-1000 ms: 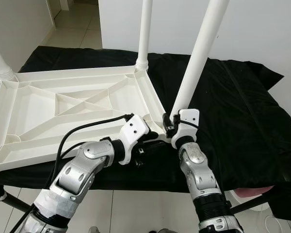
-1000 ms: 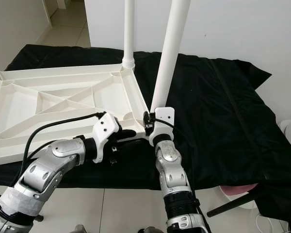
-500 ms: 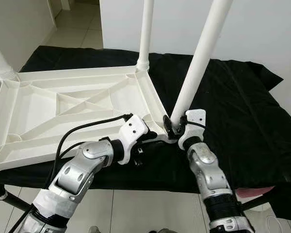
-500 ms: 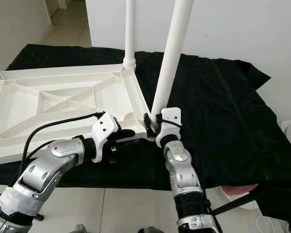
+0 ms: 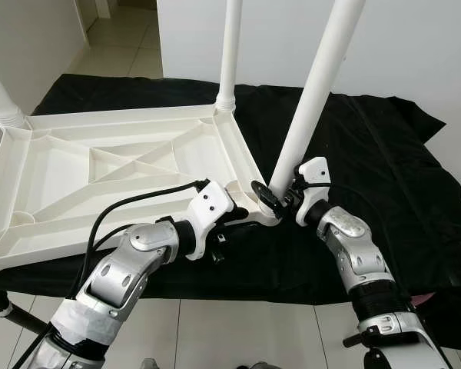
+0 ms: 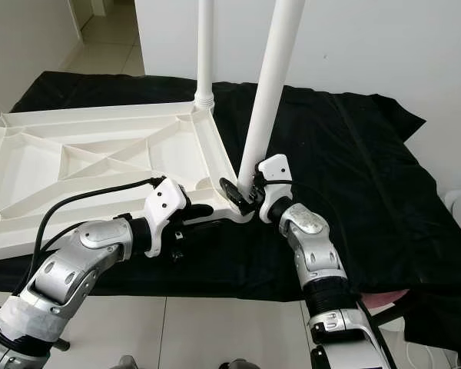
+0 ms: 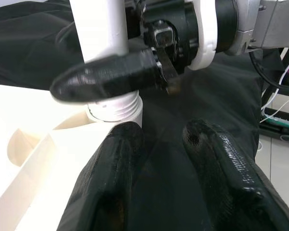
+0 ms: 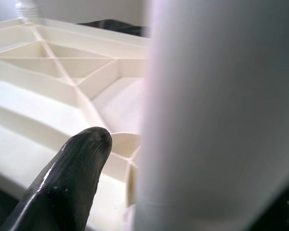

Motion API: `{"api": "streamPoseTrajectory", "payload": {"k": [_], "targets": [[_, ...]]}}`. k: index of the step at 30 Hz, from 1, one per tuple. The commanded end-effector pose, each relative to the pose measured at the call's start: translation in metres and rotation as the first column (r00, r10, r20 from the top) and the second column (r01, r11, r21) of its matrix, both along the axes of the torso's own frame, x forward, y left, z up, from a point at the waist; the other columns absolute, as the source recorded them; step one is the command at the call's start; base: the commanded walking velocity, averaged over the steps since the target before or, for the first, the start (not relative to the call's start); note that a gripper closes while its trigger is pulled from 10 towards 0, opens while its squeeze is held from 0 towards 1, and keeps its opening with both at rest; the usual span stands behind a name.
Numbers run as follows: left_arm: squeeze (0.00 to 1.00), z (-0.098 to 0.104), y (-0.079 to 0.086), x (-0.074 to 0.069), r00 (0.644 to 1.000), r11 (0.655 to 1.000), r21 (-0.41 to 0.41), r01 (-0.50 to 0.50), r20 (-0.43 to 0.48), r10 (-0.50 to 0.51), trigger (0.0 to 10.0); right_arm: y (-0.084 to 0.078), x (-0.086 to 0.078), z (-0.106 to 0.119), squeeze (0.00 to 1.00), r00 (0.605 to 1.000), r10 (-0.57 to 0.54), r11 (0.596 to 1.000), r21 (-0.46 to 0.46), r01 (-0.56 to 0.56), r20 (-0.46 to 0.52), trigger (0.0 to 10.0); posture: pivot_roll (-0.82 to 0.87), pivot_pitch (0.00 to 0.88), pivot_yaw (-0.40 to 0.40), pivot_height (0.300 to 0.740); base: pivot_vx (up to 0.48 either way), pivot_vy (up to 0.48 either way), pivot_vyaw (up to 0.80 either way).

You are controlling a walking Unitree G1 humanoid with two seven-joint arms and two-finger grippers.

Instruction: Building children table

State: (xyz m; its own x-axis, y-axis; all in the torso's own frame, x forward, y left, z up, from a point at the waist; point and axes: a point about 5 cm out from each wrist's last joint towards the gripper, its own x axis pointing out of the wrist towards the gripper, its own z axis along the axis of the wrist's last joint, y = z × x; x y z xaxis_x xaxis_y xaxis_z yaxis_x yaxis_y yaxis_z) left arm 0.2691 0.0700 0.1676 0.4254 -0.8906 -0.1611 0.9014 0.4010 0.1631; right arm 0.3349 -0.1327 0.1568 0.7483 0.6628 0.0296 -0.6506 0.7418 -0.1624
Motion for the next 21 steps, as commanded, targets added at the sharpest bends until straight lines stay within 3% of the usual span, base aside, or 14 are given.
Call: {"api": "streamPoseTrajectory", "payload": {"k": [1,4,9,10,11,18,19,21], "targets": [[0.0,0.0,0.001,0.0,1.0,1.0,0.007,-0.002,0.003,0.002,10.0,0.001,0.0,-0.002,0.0,0.998,0.057,0.998,-0.014,-0.057,-0.008,10.0,0.01,0.015,-0.038,0.74,0.0,0.0,0.0],[0.0,0.0,0.0,0.0,1.0,1.0,0.007,0.004,0.002,-0.004,10.0,0.003,0.001,-0.004,0.0,0.99,0.138,0.989,-0.045,-0.139,-0.031,10.0,0.01,0.017,-0.036,0.74,0.0,0.0,0.0],[0.0,0.0,0.0,0.0,1.0,1.0,0.008,0.005,0.004,-0.005,10.0,0.001,0.002,-0.008,0.0,0.983,0.175,0.982,-0.057,-0.178,-0.061,10.0,0.01,0.017,-0.036,0.74,0.0,0.0,0.0],[0.0,0.0,0.0,0.0,1.0,1.0,0.008,0.004,0.004,-0.005,10.0,-0.001,0.003,-0.011,0.0,0.981,0.182,0.98,-0.068,-0.186,-0.069,2.7,0.01,0.017,-0.037,0.74,0.0,0.0,0.0],[0.0,0.0,0.0,0.0,1.0,1.0,0.008,0.004,0.004,-0.004,10.0,-0.003,0.003,-0.013,0.0,0.979,0.185,0.979,-0.068,-0.19,-0.083,0.0,0.01,0.017,-0.038,0.74,0.0,0.0,0.0],[0.0,-0.001,-0.002,-0.001,1.0,1.0,0.003,0.006,0.001,-0.006,10.0,-0.011,0.001,-0.023,0.0,0.982,0.157,0.985,-0.061,-0.164,-0.109,0.0,0.0,0.019,-0.038,0.74,0.0,0.0,0.0],[0.0,-0.001,-0.002,-0.001,1.0,1.0,0.001,0.007,0.001,-0.007,10.0,-0.013,0.001,-0.024,0.0,0.985,0.132,0.989,-0.056,-0.138,-0.107,3.0,0.0,0.021,-0.041,0.74,0.0,0.0,0.0],[0.0,-0.001,-0.002,-0.001,1.0,1.0,0.001,0.007,0.001,-0.007,10.0,-0.013,0.001,-0.024,0.0,0.985,0.132,0.989,-0.056,-0.138,-0.107,3.0,0.0,0.021,-0.041,0.74,0.0,0.0,0.0]]}}
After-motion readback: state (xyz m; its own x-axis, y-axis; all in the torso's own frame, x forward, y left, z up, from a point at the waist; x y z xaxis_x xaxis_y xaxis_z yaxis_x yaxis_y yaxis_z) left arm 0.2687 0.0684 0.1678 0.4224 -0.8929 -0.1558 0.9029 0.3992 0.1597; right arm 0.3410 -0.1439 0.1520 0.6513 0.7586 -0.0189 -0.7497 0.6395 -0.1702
